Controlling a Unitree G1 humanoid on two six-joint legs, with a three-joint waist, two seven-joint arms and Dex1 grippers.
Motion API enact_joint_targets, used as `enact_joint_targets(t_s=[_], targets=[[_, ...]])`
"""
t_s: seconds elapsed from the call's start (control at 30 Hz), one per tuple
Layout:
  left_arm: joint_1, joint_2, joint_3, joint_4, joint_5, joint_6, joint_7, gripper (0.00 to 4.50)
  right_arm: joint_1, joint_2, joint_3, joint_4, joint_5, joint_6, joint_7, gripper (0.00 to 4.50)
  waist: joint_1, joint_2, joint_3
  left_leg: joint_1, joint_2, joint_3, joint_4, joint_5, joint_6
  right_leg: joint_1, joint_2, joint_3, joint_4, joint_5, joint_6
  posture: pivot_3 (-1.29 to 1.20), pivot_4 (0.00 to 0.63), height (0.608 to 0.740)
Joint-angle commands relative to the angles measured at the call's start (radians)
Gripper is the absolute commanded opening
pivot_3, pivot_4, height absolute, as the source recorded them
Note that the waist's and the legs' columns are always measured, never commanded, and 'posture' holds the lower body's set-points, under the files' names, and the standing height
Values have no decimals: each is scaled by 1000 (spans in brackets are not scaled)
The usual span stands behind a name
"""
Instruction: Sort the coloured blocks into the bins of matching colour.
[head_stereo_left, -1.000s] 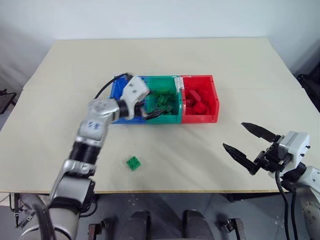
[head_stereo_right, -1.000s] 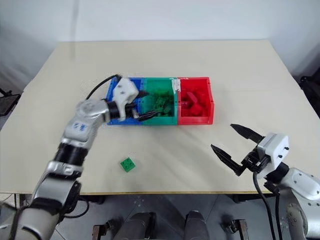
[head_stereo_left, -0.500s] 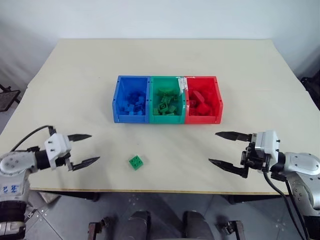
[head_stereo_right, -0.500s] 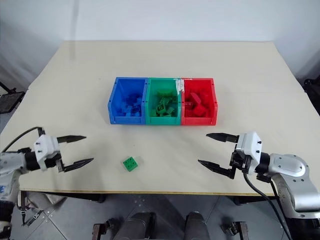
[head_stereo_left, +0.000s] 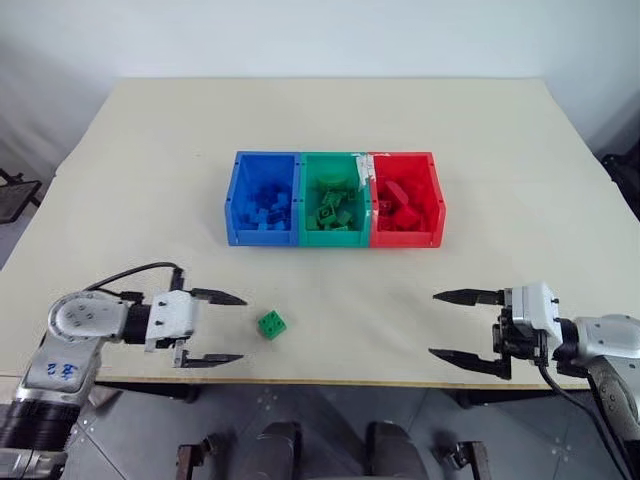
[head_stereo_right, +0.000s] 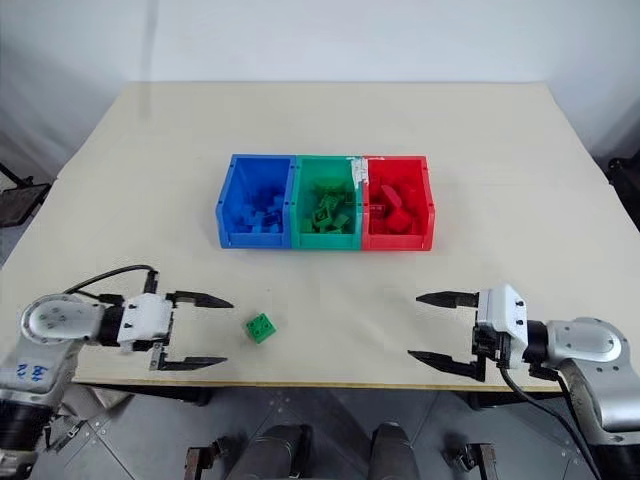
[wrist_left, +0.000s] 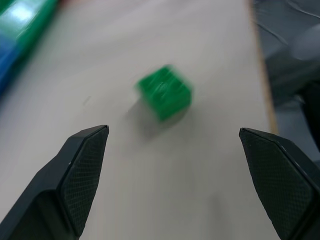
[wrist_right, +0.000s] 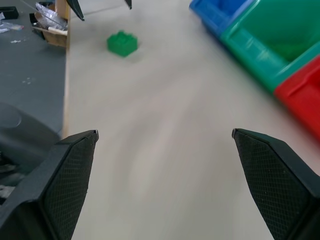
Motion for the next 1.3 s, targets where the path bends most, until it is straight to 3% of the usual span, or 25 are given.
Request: enact_joint_targets(t_s=[0.03, 0.27, 0.57, 0.7, 0.93, 1.13, 1.3], targets=[[-127, -23, -100, 39, 67, -45, -58, 4419, 40, -10, -36, -75, 26, 9, -13, 4500, 2, 0, 0, 0, 0, 0, 0, 0, 0, 0, 0, 0, 0, 0, 0, 0, 150, 740], [-357, -61, -253, 274, 204, -176, -152, 4419, 157, -23, -62, -168, 35, 40, -26, 4500, -6, 0, 0, 0, -2, 1, -1, 0, 0, 0, 2, 0, 2, 0, 0, 0, 150, 740], [-457, -124, -315, 385, 259, -213, -161, 4419, 228, -3, -79, -223, 31, 45, -72, 4500, -6, 0, 0, 0, -2, 1, 1, -1, 2, 1, 1, 0, 3, 0, 1, 0, 150, 740], [-458, -130, -327, 398, 273, -213, -176, 3592, 232, 4, -76, -234, 35, 37, -89, 4500, -1, 0, 0, 0, -2, 1, 2, -1, 2, 1, 1, 0, 3, 0, 1, 0, 150, 740], [-450, -138, -325, 413, 267, -216, -163, 1480, 182, 16, -47, -219, 23, 13, -97, 4500, 14, 0, 0, 0, -1, 1, 5, -1, 1, 2, 1, 0, 2, 0, 1, 0, 150, 740], [-463, -181, -223, 404, 152, -86, -99, 1476, 117, 80, -75, -205, 51, 3, -174, 4500, 16, 0, 0, 0, -1, 0, 6, -1, 1, 1, 1, 0, 3, 0, 1, 0, 150, 740], [-580, -289, -73, 306, -16, 361, 134, 1476, 110, 138, -108, -211, 54, 3, -260, 4500, 19, -2, 1, -2, -1, -2, 6, -1, 1, 0, 1, -1, 6, 0, 1, 0, 150, 740]])
